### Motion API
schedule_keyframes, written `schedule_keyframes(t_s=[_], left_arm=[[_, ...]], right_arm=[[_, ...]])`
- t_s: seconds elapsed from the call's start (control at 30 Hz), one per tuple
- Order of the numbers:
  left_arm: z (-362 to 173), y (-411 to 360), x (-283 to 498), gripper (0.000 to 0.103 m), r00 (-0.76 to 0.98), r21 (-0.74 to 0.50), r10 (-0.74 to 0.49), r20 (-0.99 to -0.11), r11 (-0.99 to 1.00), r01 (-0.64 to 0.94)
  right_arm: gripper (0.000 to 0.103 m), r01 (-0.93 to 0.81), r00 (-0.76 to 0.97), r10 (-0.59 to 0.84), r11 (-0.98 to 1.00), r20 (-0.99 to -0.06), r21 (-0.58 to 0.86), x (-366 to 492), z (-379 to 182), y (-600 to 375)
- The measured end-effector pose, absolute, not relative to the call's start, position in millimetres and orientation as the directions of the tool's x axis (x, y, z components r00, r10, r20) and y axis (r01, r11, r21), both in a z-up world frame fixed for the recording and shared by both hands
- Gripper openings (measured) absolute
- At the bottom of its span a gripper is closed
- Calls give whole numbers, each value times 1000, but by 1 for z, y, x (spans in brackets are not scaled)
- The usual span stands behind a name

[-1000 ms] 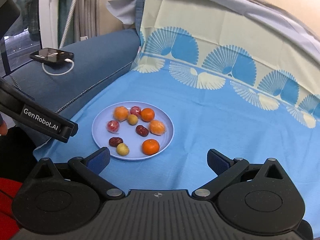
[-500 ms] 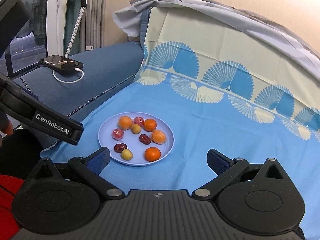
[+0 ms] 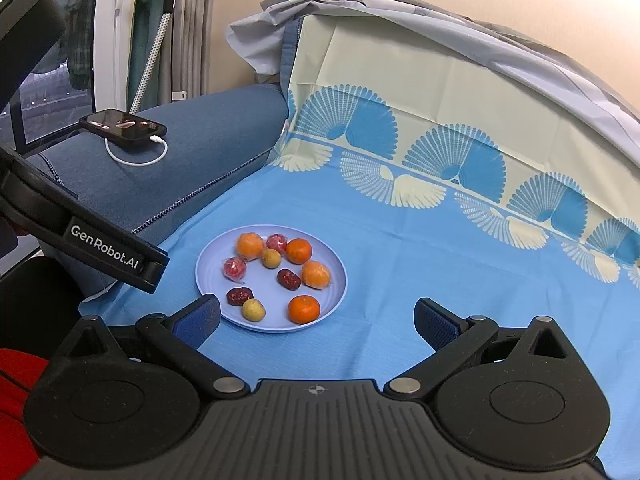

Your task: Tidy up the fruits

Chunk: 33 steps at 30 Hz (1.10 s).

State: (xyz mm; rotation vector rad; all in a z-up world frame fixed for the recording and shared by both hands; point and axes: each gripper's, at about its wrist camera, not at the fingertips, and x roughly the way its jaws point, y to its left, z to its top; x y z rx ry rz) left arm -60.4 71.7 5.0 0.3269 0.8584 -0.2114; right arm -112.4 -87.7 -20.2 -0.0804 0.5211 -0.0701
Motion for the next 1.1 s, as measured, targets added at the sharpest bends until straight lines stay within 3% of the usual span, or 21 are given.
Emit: schedule_keyframes(t_s=[1.1], left_arm=[[-1, 70, -61, 103, 629, 211, -30, -777, 929, 304]], right_arm=[[102, 37, 863, -72, 996, -500, -79, -110, -22, -89]])
